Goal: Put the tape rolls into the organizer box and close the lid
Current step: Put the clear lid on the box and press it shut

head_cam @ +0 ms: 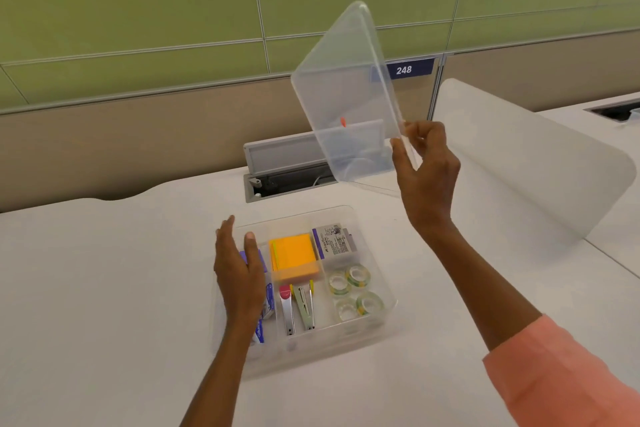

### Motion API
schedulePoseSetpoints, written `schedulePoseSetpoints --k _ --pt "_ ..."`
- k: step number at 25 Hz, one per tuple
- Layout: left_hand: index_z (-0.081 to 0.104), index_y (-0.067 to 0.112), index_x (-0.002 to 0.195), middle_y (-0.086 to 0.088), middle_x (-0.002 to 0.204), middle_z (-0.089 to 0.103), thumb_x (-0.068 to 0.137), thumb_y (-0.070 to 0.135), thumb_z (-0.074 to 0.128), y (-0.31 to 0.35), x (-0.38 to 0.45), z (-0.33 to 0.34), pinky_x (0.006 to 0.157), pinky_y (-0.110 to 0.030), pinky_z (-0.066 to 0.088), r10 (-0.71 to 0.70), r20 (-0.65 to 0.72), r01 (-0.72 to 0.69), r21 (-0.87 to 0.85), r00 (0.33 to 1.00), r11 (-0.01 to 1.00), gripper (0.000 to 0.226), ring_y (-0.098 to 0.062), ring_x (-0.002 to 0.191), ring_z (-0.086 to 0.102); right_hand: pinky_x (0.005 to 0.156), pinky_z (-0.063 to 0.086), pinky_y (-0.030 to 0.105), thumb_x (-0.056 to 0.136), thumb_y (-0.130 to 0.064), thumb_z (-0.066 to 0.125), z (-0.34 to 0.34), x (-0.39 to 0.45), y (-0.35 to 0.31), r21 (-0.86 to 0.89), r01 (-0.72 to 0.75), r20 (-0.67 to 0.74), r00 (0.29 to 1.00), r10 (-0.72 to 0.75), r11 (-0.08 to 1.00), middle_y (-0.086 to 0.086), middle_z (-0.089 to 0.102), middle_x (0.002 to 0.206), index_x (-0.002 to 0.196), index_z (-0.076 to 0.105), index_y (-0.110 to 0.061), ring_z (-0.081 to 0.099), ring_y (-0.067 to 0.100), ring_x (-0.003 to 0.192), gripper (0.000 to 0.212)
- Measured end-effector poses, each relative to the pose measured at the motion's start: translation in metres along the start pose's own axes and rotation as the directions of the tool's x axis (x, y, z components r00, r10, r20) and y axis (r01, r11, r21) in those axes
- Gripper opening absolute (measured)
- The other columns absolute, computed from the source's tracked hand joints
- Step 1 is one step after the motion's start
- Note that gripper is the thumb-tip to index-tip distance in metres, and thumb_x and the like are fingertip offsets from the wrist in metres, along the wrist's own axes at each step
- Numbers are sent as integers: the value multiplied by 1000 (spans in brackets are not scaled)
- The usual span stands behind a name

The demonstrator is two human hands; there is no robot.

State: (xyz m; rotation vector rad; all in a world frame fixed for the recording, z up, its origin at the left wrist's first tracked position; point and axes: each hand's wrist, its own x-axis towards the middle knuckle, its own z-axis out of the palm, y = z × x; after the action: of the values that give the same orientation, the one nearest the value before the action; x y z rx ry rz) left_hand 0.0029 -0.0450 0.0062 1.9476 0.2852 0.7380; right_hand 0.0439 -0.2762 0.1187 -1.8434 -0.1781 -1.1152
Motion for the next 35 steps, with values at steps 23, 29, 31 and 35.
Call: schedulePoseSetpoints --k 23,29,31,35 --pt "55 3 122 -20 127 59 92 17 49 -50 -18 -48 96 -37 43 -437 -113 439 -8 892 898 34 -34 116 55 104 40 45 85 -17 64 28 -99 79 -126 -823 430 457 778 553 14 55 132 119 60 -13 51 31 121 34" --pt "57 6 121 -18 125 60 90 14 53 -53 -16 -49 97 -41 44 -475 -91 476 -9 876 880 33 -33 113 56 98 47 43 86 -17 64 21 -114 85 -202 -797 395 465 792 569 12 63 125 120 60 -12 59 27 108 35" --pt "58 7 120 -16 125 61 88 14 56 -54 -18 -52 96 -39 44 -513 -75 512 -38 855 858 33 -31 113 57 94 49 40 86 -16 63 17 -117 84 -208 -782 405 477 780 587 10 65 121 119 61 -12 60 23 98 33" --pt "59 9 119 -12 126 62 85 13 60 -61 -24 -61 96 -35 44 -565 -8 562 -91 825 822 34 -27 112 57 89 50 36 86 -16 63 6 -123 80 -221 -751 418 504 756 622 7 68 115 118 62 -15 62 21 91 32"
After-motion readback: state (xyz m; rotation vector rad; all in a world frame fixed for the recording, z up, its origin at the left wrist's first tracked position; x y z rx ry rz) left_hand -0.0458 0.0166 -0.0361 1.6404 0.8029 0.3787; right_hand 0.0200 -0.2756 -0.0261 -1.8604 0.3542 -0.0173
